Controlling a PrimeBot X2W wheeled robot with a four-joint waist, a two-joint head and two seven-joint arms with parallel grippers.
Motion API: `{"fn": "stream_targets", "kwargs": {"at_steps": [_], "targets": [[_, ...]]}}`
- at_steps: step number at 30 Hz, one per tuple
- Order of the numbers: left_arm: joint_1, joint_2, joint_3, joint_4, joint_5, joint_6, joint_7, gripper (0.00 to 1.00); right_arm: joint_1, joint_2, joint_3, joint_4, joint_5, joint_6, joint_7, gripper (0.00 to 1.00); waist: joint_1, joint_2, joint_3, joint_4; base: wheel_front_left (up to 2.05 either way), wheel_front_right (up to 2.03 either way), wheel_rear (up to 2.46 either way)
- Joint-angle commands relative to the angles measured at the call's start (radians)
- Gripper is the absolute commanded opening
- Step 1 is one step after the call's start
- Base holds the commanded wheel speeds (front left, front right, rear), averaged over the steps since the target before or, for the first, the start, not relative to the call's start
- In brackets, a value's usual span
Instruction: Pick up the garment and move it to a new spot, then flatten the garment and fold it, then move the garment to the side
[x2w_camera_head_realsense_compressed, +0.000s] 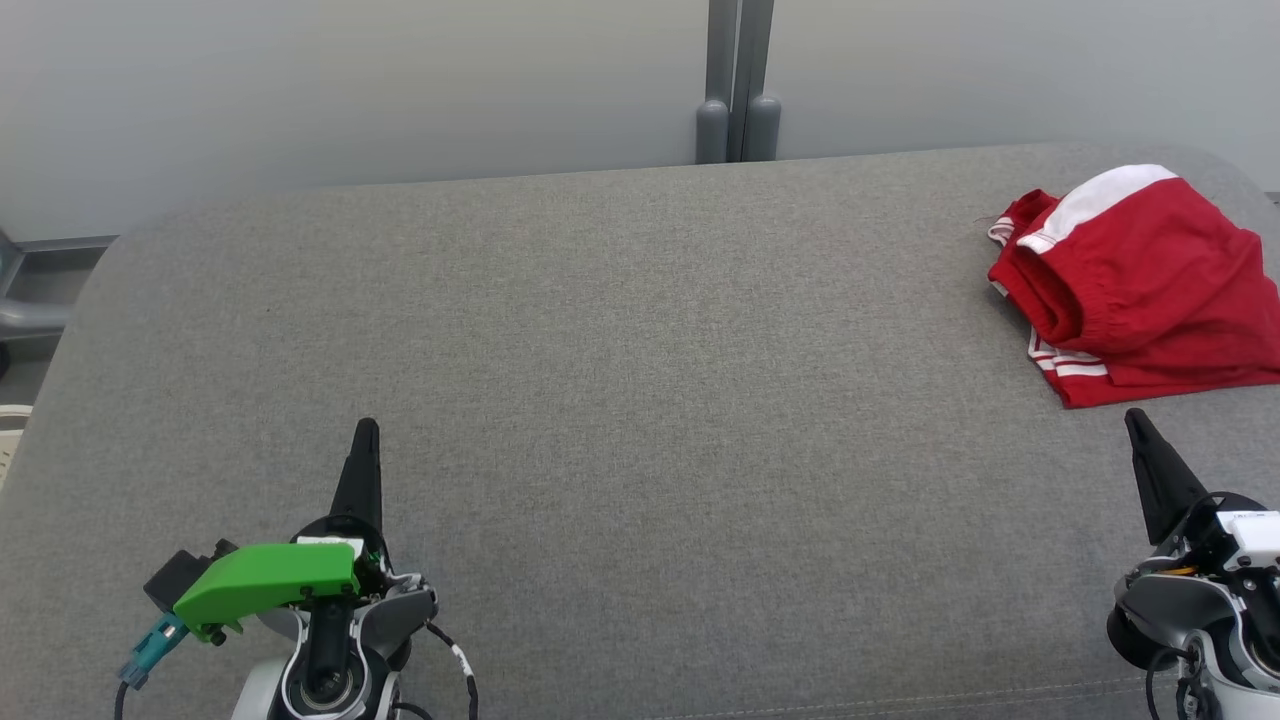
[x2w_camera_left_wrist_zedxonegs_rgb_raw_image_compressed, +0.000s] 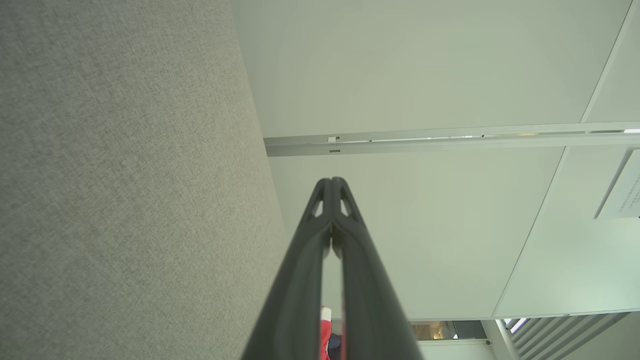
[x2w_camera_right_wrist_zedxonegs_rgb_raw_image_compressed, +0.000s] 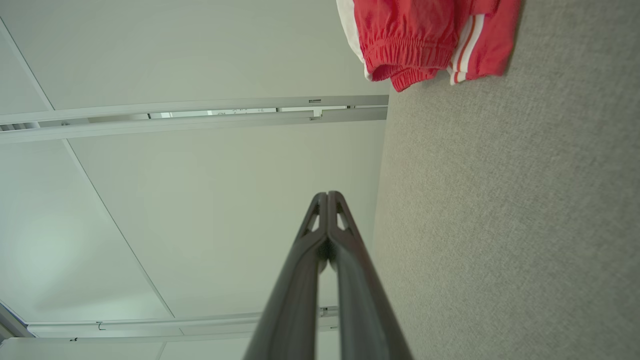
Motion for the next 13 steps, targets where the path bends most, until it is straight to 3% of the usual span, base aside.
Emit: {"fn": "stream_targets", "kwargs": {"at_steps": [1,13], "targets": [[-0.016,0.000,0.000,0.000,-0.009,-0.006,0.001,0.00,-0.007,-0.005,0.000,0.001,0.008,0.000,-0.002,0.00,0.0000,0.0000,0.000,0.000,0.00,0.00,0.00],[-0.016,0.000,0.000,0.000,-0.009,-0.006,0.001,0.00,-0.007,-0.005,0.000,0.001,0.008,0.000,-0.003,0.00,0.0000,0.0000,0.000,0.000,0.00,0.00,0.00]]}}
